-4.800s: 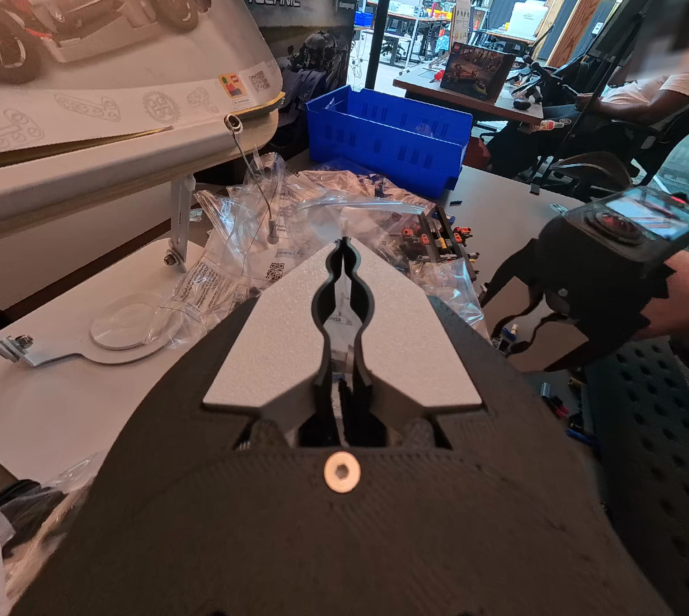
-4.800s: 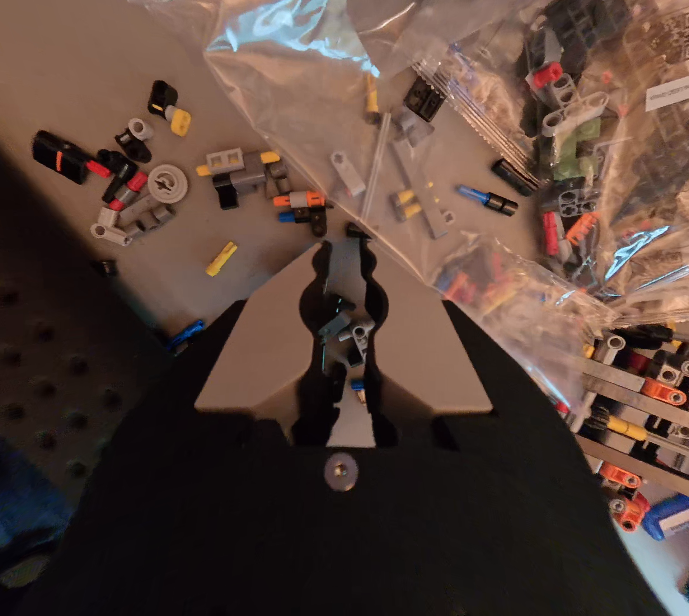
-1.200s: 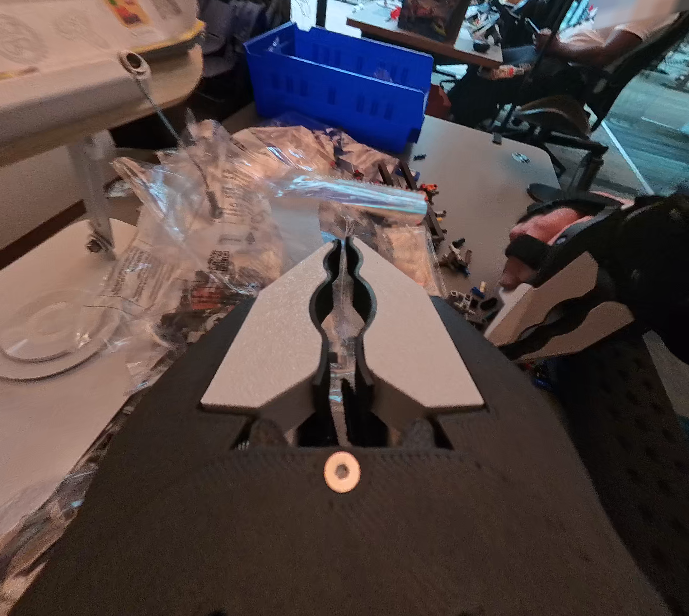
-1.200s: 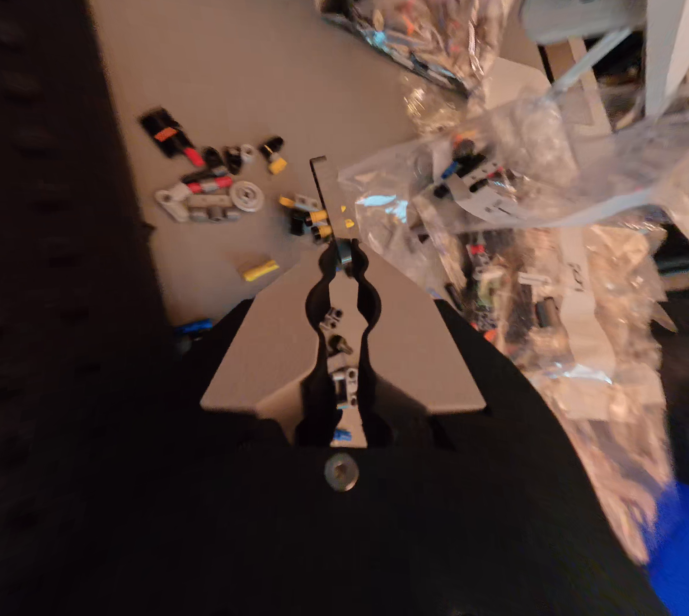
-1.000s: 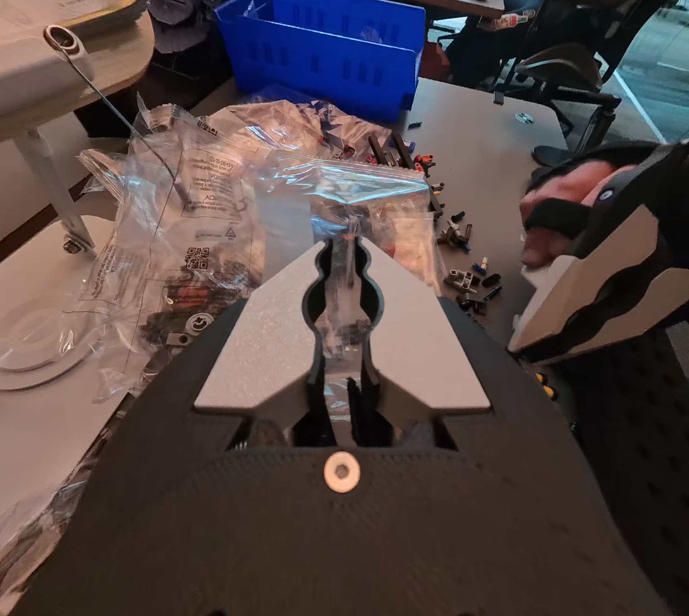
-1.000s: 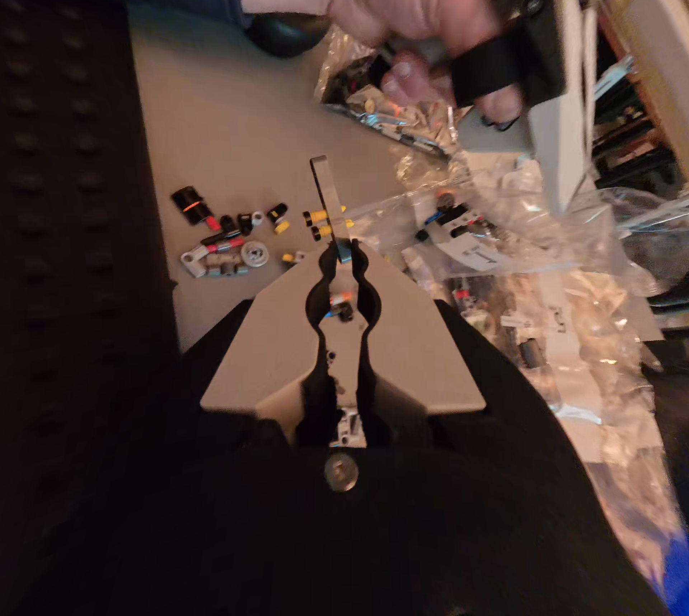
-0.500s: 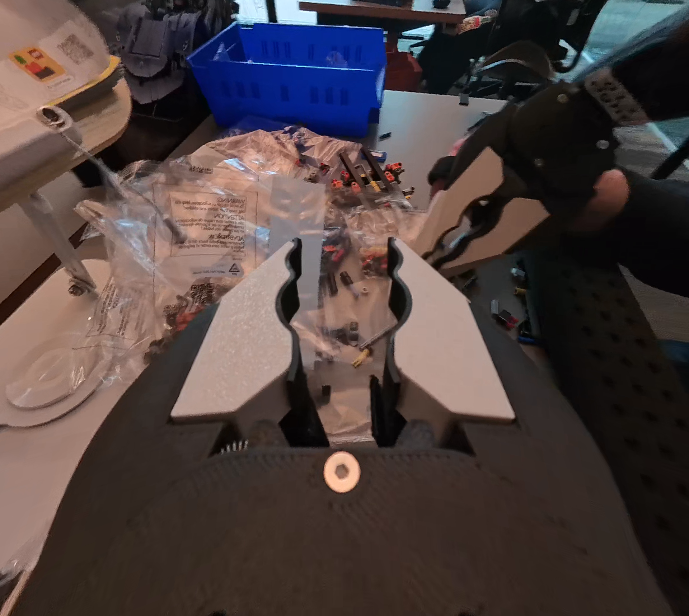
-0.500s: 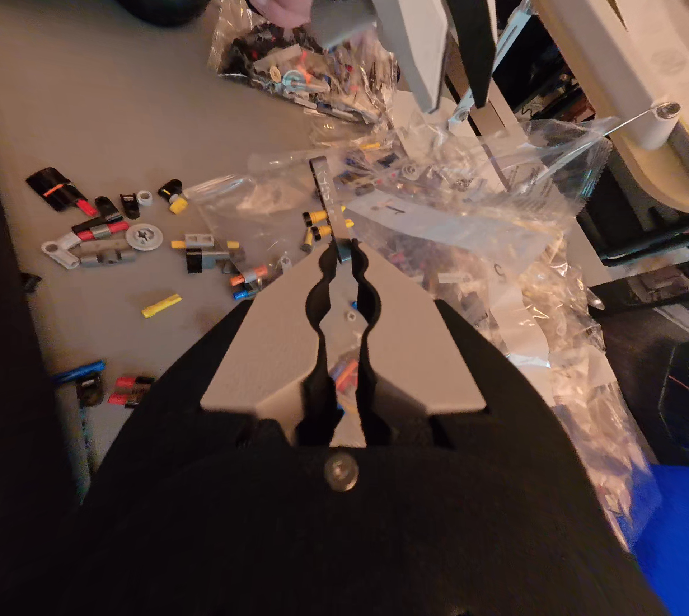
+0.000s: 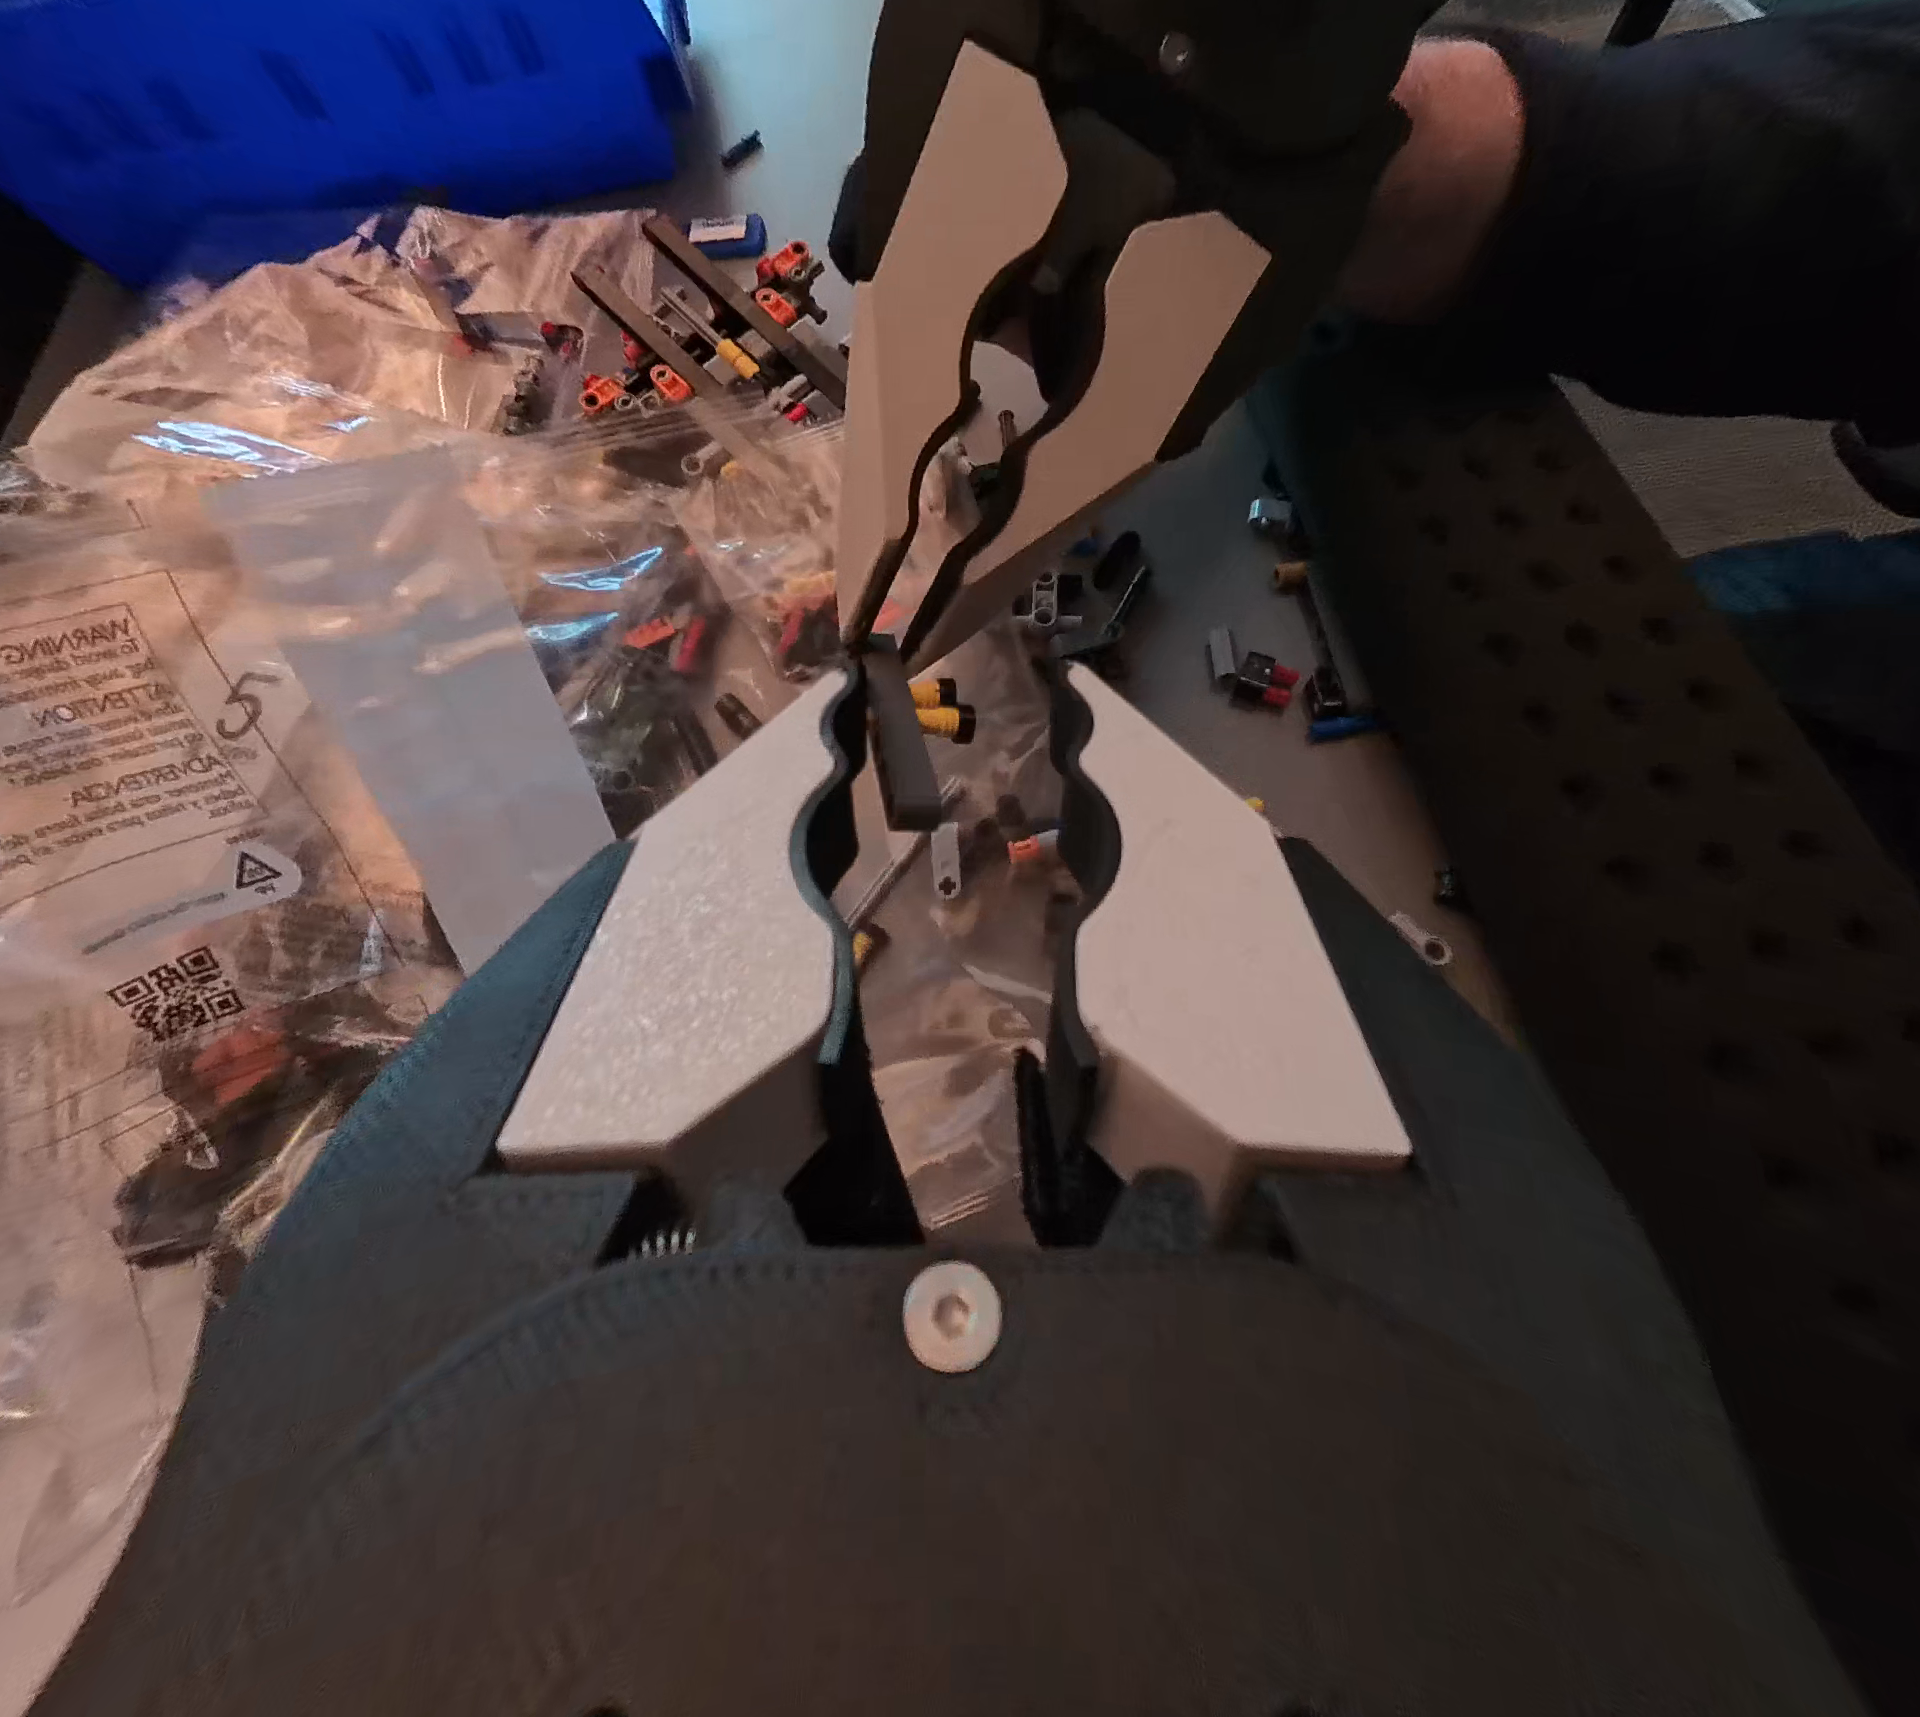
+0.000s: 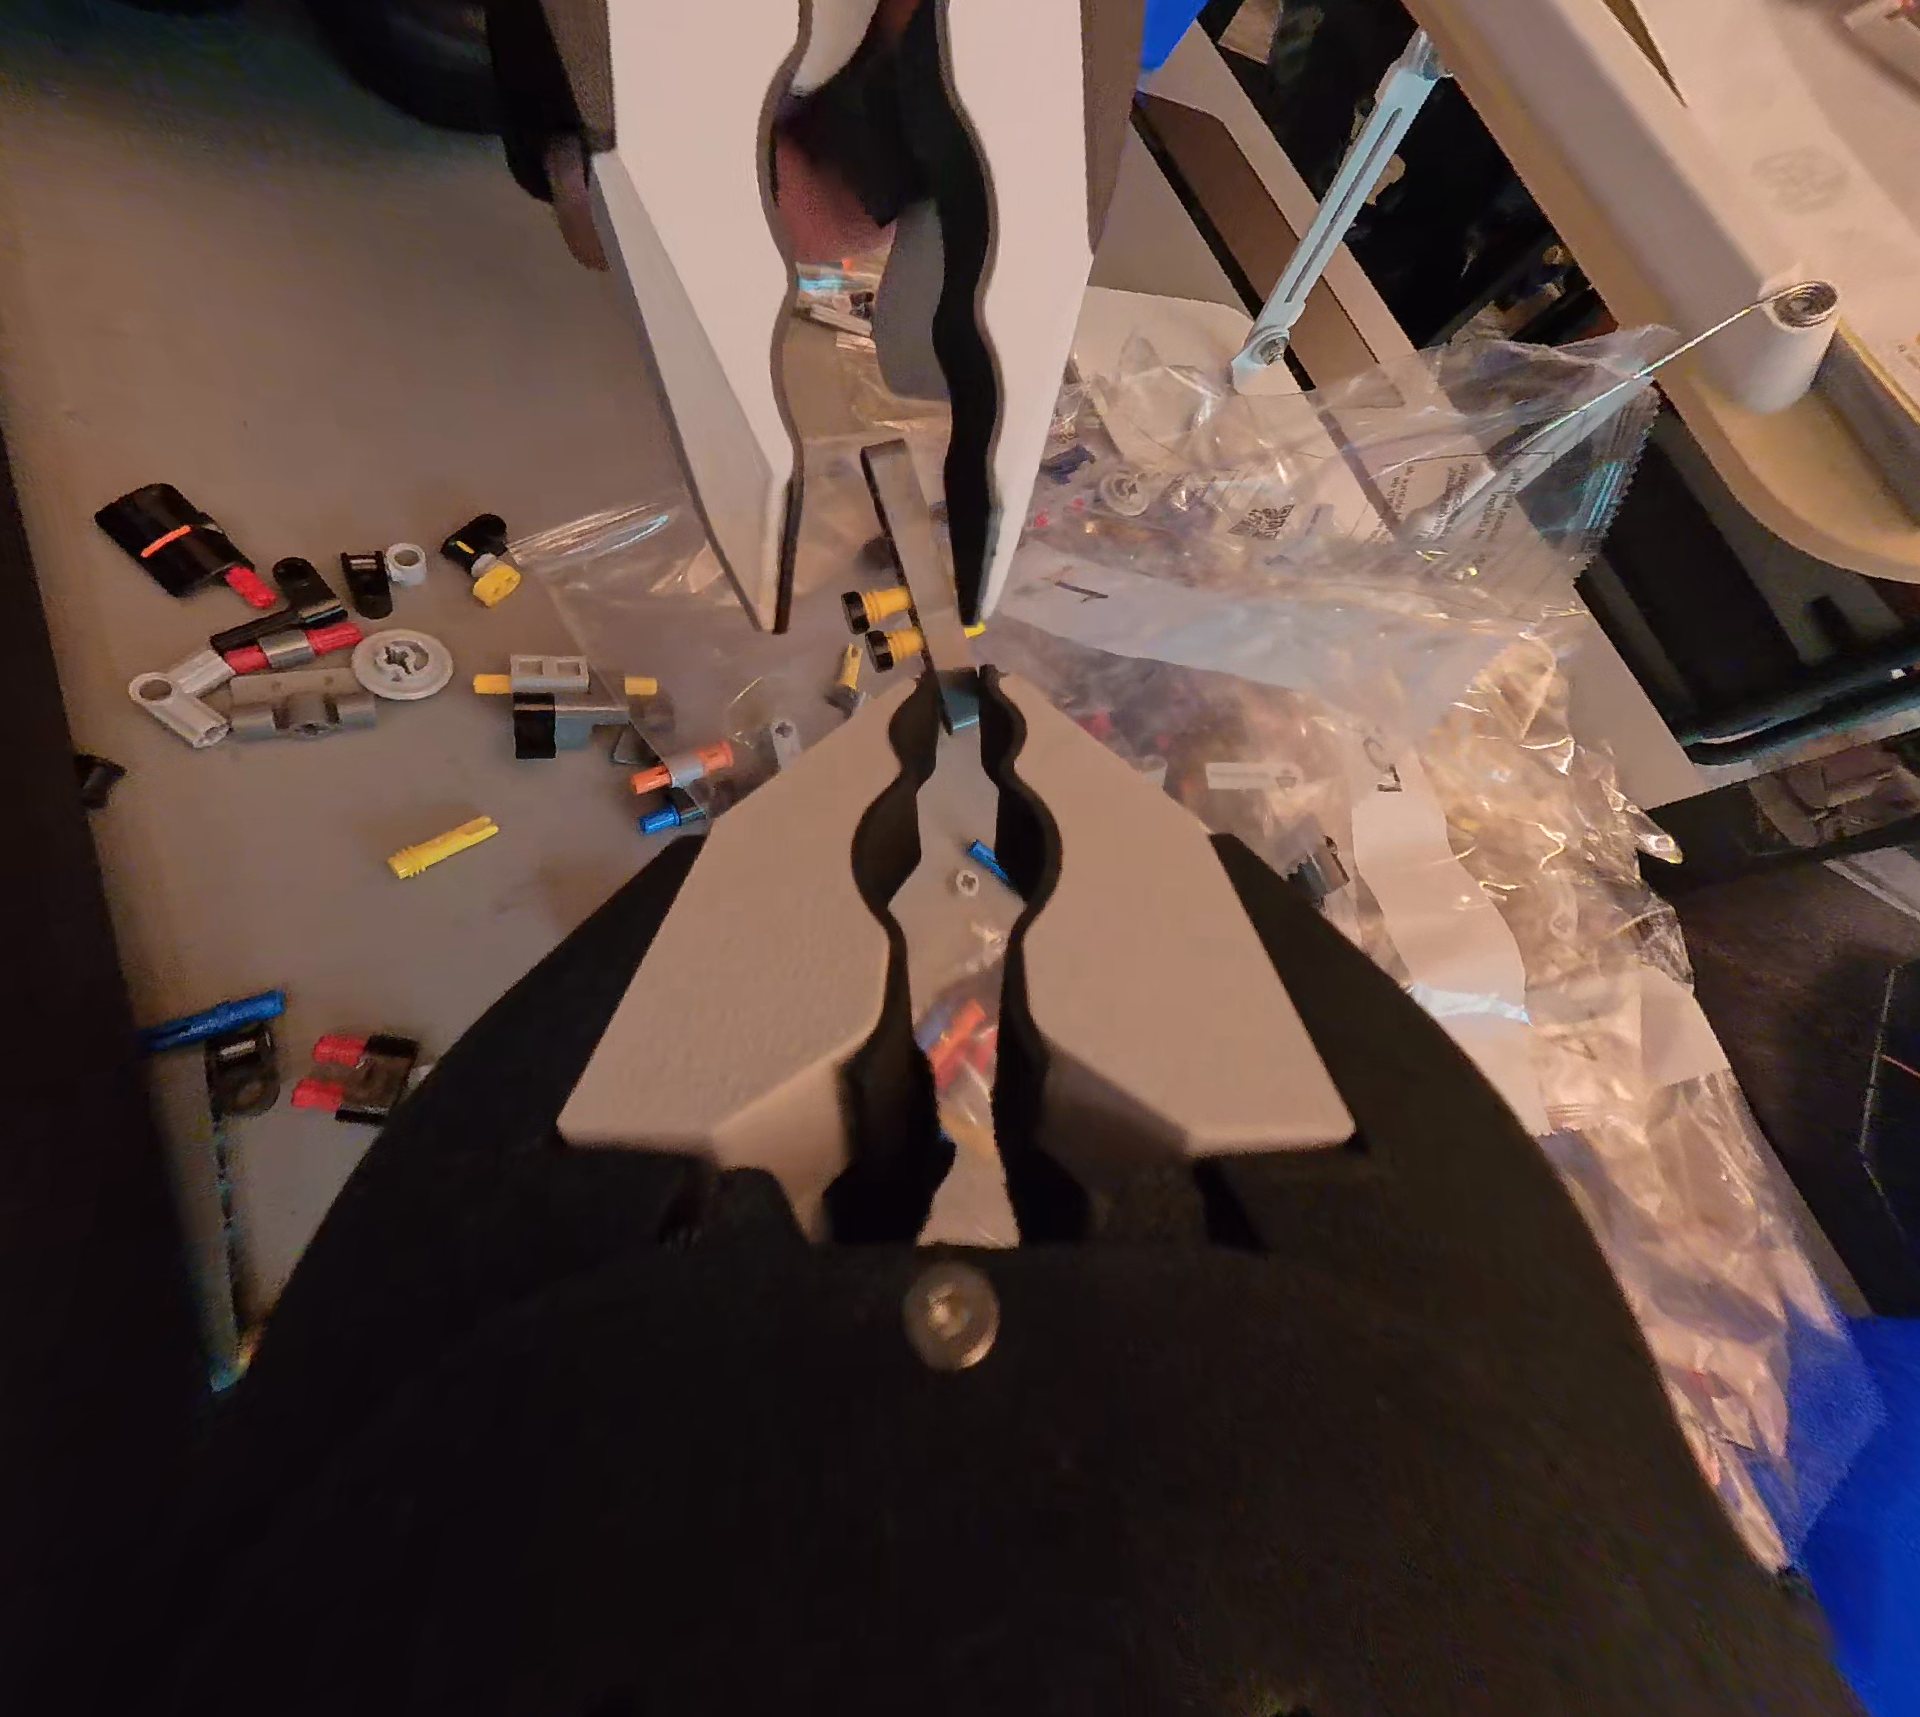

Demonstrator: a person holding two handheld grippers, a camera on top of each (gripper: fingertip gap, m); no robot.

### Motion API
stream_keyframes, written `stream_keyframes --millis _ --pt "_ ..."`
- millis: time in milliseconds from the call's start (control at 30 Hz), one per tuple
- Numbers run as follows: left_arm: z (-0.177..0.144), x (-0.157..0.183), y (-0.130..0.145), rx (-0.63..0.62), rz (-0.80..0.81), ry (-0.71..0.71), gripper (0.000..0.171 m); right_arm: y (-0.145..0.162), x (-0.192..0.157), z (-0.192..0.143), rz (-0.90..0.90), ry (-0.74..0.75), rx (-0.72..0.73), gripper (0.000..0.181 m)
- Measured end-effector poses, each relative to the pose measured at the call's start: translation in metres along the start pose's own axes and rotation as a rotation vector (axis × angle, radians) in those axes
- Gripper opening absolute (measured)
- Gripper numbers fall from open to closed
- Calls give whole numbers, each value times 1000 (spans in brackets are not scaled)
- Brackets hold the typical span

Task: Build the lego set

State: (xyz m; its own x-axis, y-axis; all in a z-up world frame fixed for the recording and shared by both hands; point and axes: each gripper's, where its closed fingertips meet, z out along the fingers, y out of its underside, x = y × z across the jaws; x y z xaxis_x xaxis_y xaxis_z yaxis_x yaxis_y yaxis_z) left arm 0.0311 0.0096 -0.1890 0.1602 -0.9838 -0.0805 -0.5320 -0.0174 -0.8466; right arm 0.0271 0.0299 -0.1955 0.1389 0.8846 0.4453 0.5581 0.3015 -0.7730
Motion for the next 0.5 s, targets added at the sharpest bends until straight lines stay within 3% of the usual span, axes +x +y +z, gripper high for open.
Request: stream_keyframes --millis 300,500 --pt "-1 -4 0 11 2 -25 17 0 -1 -1 16 -10 10 5" --pt "-6 -8 2 23 -15 -28 23 -1 1 -2 14 -1 17 4"
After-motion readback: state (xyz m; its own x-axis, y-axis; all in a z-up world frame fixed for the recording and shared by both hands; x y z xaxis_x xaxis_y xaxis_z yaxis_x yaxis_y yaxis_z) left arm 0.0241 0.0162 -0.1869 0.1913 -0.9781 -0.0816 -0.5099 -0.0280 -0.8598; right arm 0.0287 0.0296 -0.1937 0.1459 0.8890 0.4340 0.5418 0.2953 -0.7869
